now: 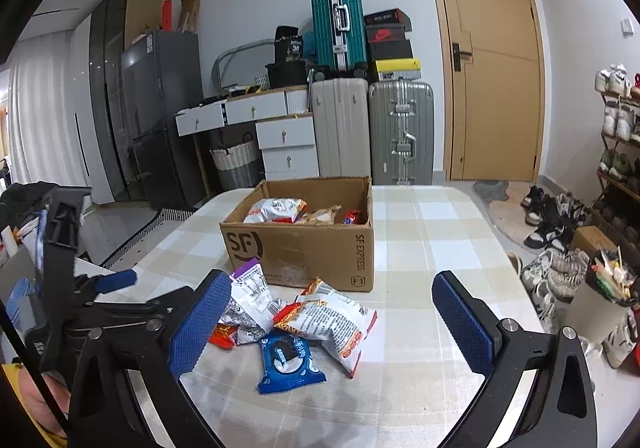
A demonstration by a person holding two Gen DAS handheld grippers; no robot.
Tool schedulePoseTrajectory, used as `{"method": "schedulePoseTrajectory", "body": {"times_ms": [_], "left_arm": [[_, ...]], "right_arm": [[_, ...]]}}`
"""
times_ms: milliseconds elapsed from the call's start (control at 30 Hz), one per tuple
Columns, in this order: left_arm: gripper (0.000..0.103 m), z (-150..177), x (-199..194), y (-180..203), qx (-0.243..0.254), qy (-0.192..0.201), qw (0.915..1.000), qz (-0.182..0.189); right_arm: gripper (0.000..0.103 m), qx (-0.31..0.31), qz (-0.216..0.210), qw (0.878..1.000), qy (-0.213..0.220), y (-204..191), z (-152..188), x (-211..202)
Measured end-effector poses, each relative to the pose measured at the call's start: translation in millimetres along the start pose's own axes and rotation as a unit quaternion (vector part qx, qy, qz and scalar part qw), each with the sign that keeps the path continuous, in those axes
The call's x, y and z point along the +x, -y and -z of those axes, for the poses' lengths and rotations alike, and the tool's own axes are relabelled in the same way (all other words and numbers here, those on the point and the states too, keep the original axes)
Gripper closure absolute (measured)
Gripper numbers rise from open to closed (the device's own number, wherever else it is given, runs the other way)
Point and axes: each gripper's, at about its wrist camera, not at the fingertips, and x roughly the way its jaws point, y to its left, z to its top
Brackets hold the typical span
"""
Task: Organize snacks
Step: 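Move both tools back over the remaining snacks, then grasp the purple-white bag with the left tool while the right tool grasps a white chip bag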
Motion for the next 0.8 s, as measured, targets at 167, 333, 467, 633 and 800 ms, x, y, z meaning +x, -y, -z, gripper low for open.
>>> {"method": "schedulePoseTrajectory", "body": {"times_ms": [167, 333, 467, 633, 800], "left_arm": [[0.001, -3.6, 27.9, 17.5, 0.009, -0.016, 0.9997, 0.015], [0.001, -8.3, 54.0, 35.2, 0.017, -0.029, 0.9988, 0.035], [0.001, -14.2, 69.7, 43.0, 0.013, -0.037, 0.9983, 0.043], [0.034, -17.9, 86.7, 42.5, -0.020, -0.061, 0.9947, 0.081], [0.068, -18.4, 94.6, 41.9, -0.030, -0.075, 0.9895, 0.120]], "right_arm": [[0.001, 0.009, -0.001, 1.000, -0.020, 7.0, 1.6, 15.7], [0.001, 0.036, -0.017, 0.998, -0.039, 20.5, 1.9, 26.6], [0.001, 0.054, -0.024, 0.997, -0.048, 27.4, 2.1, 30.7], [0.001, 0.064, -0.024, 0.996, -0.058, 33.1, 4.4, 33.0], [0.001, 0.074, -0.023, 0.995, -0.067, 38.1, 5.9, 34.9]]}}
